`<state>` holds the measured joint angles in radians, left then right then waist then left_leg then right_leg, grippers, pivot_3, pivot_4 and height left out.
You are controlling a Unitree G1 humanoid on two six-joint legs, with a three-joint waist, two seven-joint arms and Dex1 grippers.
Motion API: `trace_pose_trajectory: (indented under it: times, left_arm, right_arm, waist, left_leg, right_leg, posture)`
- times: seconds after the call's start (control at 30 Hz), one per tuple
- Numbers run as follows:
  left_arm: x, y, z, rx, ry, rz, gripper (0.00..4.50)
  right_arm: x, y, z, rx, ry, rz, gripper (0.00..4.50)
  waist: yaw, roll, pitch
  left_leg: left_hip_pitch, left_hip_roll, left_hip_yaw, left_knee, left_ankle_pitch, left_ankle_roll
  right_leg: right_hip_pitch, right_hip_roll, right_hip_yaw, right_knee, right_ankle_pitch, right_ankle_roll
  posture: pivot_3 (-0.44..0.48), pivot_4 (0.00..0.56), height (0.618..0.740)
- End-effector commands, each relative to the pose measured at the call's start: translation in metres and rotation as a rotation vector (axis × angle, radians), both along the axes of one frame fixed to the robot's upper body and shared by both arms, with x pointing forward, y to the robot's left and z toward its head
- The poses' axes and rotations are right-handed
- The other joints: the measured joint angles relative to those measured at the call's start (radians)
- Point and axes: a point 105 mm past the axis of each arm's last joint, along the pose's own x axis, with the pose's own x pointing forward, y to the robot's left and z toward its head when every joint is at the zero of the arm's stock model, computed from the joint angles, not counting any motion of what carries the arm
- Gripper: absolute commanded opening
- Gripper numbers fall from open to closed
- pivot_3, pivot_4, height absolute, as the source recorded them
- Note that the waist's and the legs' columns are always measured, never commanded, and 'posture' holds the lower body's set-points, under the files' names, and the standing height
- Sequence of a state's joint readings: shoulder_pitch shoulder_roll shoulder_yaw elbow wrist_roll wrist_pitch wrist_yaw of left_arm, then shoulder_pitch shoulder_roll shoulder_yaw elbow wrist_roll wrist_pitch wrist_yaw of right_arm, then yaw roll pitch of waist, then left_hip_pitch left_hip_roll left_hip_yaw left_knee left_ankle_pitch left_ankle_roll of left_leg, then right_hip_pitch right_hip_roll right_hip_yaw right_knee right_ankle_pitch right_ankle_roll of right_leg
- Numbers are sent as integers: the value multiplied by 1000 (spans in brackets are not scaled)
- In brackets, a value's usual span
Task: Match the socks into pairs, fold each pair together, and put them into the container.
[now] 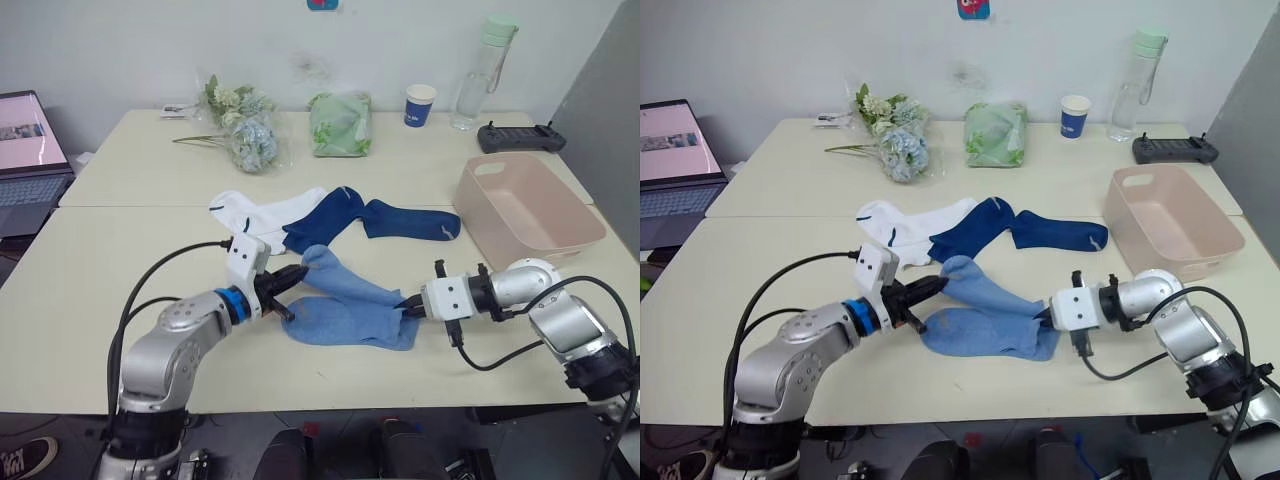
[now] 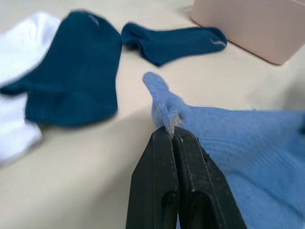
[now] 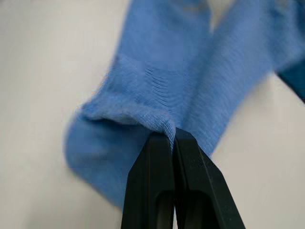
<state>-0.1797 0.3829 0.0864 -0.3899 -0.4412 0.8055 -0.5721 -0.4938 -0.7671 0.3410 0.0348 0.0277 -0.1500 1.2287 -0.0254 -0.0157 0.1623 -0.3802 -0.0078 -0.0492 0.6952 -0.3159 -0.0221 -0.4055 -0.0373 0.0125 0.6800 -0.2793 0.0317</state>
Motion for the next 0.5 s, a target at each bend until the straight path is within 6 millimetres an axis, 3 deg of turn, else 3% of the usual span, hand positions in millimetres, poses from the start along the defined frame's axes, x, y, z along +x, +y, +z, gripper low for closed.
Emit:
trace_pose_trajectory:
  times: [0.03, 0.07, 0.17, 0.3, 0.43, 0.5]
  left_arm:
    - [-9, -3, 8, -43, -37, 45, 0]
    - [-10, -3, 5, -50, -32, 59, 0]
    - [-10, 2, -6, -36, -19, 109, 644]
    - [-11, 13, -3, -39, -33, 146, 1865]
    - [-5, 32, 5, -18, -58, 148, 3212]
    - [1, 37, 7, -7, -57, 125, 3854]
  right_arm:
    - [5, 11, 8, 52, -22, 63, 24]
    - [6, 12, 7, 58, -18, 69, 230]
    - [8, 8, 6, 64, -7, 57, 986]
    - [15, -16, 15, 80, -21, -45, 2307]
    - [6, -32, 24, 164, 32, -183, 3782]
    - [-6, -32, 24, 239, 124, -258, 3795]
  waist:
    - [0, 0, 0]
    - [0, 0, 0]
    - [1, 0, 0]
    - [9, 0, 0]
    - [22, 0, 0]
    - [25, 0, 0]
  left_leg:
    - [0, 0, 0, 0, 0, 0]
    - [0, 0, 0, 0, 0, 0]
    - [0, 0, 0, 0, 0, 0]
    - [-1, 0, 0, 0, 0, 0]
    - [-1, 0, 0, 0, 0, 0]
    - [-1, 0, 0, -1, 0, 0]
  right_leg:
    - [0, 0, 0, 0, 0, 0]
    - [0, 0, 0, 0, 0, 0]
    - [0, 0, 0, -1, 0, 0]
    - [0, -1, 0, -1, 0, 0]
    - [0, -1, 0, -2, 0, 0]
    - [0, -1, 0, -2, 0, 0]
  posture:
    - [0, 150, 740]
    - [0, 150, 740]
    - [0, 150, 740]
    - [0, 150, 740]
    - [0, 150, 740]
    - [0, 150, 740]
